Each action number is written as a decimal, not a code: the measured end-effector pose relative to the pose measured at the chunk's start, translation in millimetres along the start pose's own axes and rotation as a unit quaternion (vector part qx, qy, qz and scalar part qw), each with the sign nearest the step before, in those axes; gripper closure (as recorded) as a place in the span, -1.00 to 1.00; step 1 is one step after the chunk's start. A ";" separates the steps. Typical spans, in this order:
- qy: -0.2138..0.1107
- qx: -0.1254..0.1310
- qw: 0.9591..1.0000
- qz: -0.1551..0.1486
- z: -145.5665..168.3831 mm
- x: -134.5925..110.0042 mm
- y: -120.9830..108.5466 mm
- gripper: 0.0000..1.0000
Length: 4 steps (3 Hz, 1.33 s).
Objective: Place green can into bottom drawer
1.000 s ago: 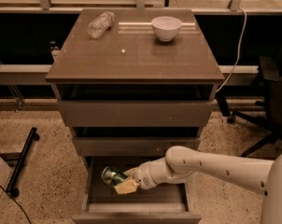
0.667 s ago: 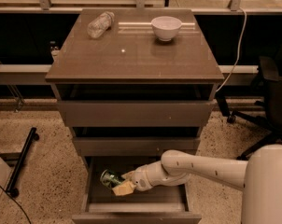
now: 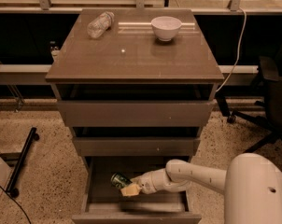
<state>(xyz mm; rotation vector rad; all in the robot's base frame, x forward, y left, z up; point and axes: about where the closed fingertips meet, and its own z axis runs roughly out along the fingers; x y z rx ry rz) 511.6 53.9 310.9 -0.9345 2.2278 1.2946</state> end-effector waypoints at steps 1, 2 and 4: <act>-0.014 0.016 0.999 0.042 6.0 29.9 -42.0 1.00; -0.024 0.044 0.994 0.094 9.4 59.8 -79.3 1.00; -0.021 0.071 0.988 0.134 15.3 82.7 -112.2 0.17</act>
Offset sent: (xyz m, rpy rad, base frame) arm 0.0260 -0.0738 -0.1452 -0.0675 0.1908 -0.3215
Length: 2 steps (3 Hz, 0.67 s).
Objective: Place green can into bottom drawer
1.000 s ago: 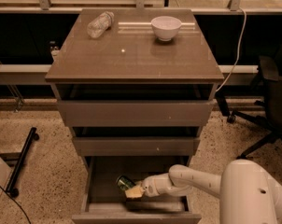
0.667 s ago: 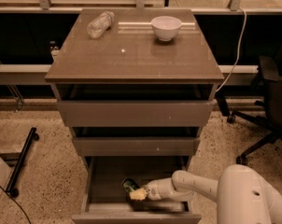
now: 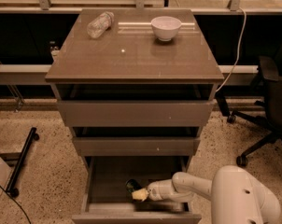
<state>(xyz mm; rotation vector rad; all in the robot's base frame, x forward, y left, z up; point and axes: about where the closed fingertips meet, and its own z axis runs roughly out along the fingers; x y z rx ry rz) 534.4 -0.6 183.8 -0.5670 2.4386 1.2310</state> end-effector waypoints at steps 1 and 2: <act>0.001 -0.002 1.000 0.000 2.5 1.2 1.6 -0.44; 0.002 -0.003 1.000 0.000 4.2 1.9 2.8 -0.91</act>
Offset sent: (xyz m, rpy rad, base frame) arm -0.0010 0.0018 -0.0006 0.0014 0.0019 0.0020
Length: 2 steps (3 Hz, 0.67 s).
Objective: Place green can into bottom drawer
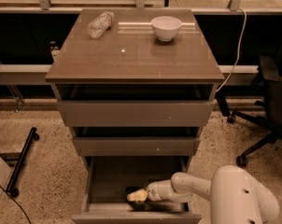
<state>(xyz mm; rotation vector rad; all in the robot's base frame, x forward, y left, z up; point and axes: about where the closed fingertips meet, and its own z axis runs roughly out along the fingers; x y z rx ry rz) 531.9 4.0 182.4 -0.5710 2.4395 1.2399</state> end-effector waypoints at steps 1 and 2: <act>0.001 -0.001 1.000 0.000 1.0 0.4 0.7 -1.00; 0.001 -0.001 1.000 0.000 1.0 0.4 0.7 -1.00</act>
Offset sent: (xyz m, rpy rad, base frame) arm -0.0006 0.0011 -0.0003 0.0009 0.0010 0.0014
